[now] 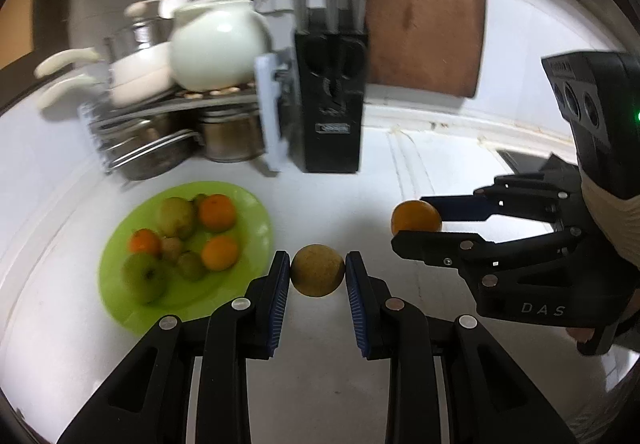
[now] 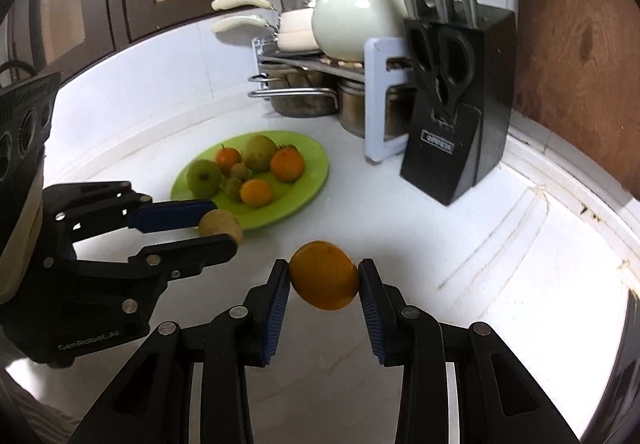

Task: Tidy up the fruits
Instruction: 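Carry the yellow fruit and orange with both tools onto the green plate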

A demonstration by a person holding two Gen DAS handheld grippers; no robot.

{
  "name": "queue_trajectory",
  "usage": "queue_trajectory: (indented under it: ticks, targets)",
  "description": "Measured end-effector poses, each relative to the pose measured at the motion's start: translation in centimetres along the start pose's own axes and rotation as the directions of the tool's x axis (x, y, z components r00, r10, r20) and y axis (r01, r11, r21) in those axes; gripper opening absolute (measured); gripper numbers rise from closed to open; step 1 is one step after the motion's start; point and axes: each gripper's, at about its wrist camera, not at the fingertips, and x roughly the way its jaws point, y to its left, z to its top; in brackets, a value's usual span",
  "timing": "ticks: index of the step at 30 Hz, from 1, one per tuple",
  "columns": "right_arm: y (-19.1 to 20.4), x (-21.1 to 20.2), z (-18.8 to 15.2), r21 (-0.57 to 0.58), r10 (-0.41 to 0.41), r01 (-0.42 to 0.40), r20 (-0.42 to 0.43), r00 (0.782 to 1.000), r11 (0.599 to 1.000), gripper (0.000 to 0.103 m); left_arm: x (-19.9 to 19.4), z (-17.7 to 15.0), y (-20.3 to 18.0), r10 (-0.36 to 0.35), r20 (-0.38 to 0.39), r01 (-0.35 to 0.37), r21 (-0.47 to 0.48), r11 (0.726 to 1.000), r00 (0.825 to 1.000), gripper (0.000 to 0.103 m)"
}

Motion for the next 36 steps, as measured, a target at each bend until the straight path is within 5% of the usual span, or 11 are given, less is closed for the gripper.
queue_trajectory:
  ticks: [23, 36]
  targets:
    - [4.3, 1.1, 6.6, -0.07, 0.113, -0.104, 0.129, 0.985, 0.992, 0.036, -4.9, 1.0, 5.8, 0.23, 0.097, -0.216, -0.141, 0.966, 0.968, 0.029]
    - [5.4, 6.2, 10.0, -0.087, 0.151, -0.144, 0.067, 0.986, 0.986, 0.036, -3.0, 2.6, 10.5, 0.286, 0.069, -0.268, -0.195, 0.943, 0.956, 0.029]
